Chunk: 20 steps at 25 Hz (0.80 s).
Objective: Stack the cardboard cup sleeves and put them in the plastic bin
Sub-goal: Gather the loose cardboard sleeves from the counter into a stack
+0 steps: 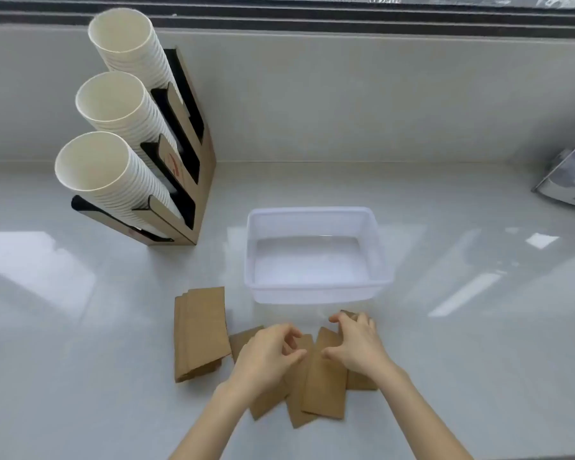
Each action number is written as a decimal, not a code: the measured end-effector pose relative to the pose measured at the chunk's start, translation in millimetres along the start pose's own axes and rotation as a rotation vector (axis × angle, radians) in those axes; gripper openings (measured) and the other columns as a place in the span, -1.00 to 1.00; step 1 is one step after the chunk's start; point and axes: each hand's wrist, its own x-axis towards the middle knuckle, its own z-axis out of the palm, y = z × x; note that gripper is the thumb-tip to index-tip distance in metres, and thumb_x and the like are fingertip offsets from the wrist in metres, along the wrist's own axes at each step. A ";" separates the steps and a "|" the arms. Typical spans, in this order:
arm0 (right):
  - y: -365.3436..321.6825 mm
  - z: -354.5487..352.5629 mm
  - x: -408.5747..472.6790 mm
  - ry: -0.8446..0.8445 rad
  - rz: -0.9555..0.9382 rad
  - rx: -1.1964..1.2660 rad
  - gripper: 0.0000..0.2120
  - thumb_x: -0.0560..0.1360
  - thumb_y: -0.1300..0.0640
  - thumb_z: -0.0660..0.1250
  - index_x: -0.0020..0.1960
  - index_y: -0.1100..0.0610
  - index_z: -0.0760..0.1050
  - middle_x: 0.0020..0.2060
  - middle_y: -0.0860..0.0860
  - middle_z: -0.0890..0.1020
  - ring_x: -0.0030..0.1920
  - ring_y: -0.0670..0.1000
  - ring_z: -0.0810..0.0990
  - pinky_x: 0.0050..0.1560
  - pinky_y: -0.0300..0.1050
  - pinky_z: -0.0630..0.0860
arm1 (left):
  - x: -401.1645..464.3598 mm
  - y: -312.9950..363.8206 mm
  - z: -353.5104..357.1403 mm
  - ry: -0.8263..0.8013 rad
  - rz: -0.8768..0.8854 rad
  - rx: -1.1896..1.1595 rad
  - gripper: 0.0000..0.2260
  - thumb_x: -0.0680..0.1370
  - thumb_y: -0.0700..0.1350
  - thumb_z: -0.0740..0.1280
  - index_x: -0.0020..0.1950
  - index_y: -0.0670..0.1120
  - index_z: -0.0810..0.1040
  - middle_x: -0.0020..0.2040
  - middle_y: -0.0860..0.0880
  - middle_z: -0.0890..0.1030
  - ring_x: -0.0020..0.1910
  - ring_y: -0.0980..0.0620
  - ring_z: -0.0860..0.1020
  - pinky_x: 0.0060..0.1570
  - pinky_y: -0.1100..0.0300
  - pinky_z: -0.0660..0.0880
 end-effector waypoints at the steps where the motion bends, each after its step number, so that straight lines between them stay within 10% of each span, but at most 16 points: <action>1: -0.1 0.4 0.5 0.003 0.010 -0.054 -0.43 0.36 0.01 0.38 0.32 0.05 0.28 0.26 0.14 0.28 0.35 0.15 0.19 0.31 -0.04 0.25 | 0.5 -0.1 2.7 -0.029 -0.017 0.014 -0.72 0.45 0.06 0.29 0.14 0.03 0.48 -0.03 0.11 0.57 -0.09 0.12 0.51 -0.02 0.18 0.48; 10: 0.1 3.0 4.2 0.033 0.014 -0.014 -0.68 0.37 0.11 0.37 -0.01 0.05 0.26 0.17 0.10 0.42 0.24 0.13 0.33 0.16 -0.04 0.29 | 6.2 1.5 20.4 -0.046 0.022 0.135 -0.69 0.44 0.08 0.29 0.14 0.02 0.47 0.10 0.05 0.55 0.07 0.09 0.50 -0.02 0.25 0.39; 20: 15.8 -17.7 5.5 0.145 0.033 0.868 -0.93 0.53 0.23 0.20 0.02 0.15 0.38 -0.05 0.11 0.51 -0.05 0.02 0.48 -0.20 -0.29 0.39 | 5.6 -2.9 11.4 -0.026 -0.081 -0.331 -0.96 0.47 -0.05 0.30 -0.17 0.01 0.49 -0.17 0.06 0.56 -0.14 0.09 0.52 -0.15 0.31 0.42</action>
